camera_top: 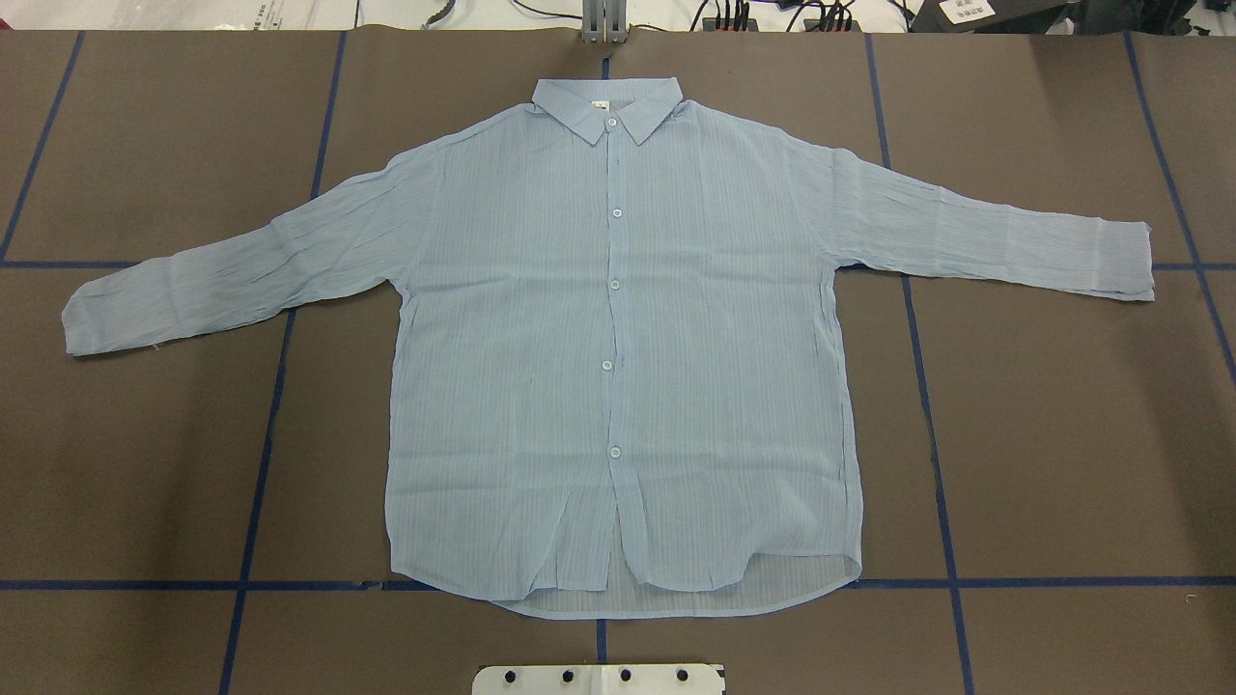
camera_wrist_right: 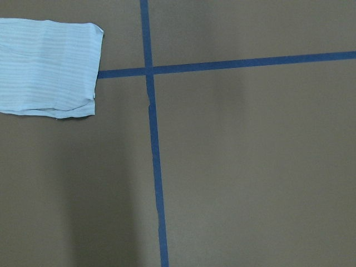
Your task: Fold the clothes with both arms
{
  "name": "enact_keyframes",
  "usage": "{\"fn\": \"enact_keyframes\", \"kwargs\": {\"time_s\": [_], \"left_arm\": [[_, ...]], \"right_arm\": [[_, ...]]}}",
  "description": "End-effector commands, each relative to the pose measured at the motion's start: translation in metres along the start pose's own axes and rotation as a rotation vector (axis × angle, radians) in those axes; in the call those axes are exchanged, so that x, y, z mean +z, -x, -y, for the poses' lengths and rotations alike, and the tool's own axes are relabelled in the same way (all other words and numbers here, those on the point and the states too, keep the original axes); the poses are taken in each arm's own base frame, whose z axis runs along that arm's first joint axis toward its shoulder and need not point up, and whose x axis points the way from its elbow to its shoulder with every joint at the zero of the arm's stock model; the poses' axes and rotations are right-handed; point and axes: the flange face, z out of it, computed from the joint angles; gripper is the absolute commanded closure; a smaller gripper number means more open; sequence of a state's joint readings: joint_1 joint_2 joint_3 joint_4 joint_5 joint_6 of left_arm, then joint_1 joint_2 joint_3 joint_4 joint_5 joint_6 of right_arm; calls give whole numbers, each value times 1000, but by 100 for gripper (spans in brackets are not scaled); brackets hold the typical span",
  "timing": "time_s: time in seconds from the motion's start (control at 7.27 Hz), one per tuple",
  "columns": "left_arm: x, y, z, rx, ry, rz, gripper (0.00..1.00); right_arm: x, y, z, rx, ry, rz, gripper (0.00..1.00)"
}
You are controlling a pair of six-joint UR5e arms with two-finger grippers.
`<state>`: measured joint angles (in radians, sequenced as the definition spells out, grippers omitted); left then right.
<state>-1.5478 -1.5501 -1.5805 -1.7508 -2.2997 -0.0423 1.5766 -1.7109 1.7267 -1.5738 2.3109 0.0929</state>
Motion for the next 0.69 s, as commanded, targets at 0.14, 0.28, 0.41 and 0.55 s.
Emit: {"fn": "enact_keyframes", "kwargs": {"time_s": [0.14, 0.28, 0.41, 0.55], "left_arm": [[-12, -15, 16, 51, -55, -31, 0], [-9, -35, 27, 128, -99, -36, 0], [6, -34, 23, 143, -87, -46, 0], [2, -39, 37, 160, -105, -44, 0]], "right_arm": [[-28, 44, 41, -115, -97, 6, 0], [-15, 36, 50, -119, -99, 10, 0], [5, 55, 56, -132, -122, 41, 0], [35, 85, 65, -125, -138, 68, 0]]}}
